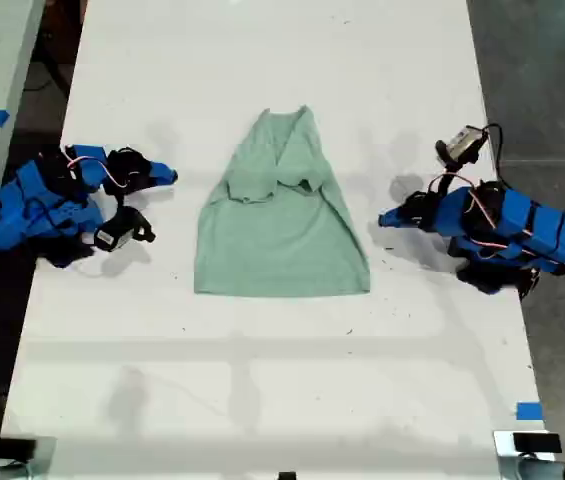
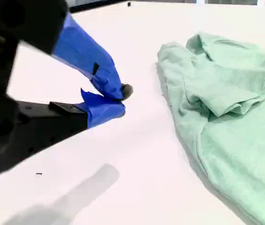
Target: Fold t shirt
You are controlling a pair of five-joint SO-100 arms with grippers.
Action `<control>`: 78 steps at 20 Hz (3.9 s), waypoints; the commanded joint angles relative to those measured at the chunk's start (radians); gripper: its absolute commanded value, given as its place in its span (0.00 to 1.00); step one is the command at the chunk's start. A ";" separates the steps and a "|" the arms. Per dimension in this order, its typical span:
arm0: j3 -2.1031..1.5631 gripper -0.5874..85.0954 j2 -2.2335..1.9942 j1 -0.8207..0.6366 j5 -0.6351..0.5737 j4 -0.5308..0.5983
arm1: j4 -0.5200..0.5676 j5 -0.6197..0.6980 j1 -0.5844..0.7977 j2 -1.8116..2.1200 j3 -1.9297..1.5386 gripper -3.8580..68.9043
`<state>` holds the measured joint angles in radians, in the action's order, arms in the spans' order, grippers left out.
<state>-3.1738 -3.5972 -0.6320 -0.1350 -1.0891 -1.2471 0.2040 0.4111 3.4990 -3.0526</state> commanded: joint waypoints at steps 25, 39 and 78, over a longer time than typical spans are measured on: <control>0.021 0.01 -0.008 0.057 0.005 -0.017 | -0.433 0.008 -0.207 -1.778 1.494 0.31; 0.025 0.01 -0.008 0.058 0.002 -0.018 | 0.057 0.081 -0.156 -1.813 1.068 0.06; 0.026 0.01 -0.008 0.057 -0.009 -0.020 | -0.313 0.255 -0.302 -2.220 2.082 0.50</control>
<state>-3.1692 -3.5987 -0.5798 -0.1365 -1.1045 -1.4987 0.4832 0.1304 1.1505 -1.0723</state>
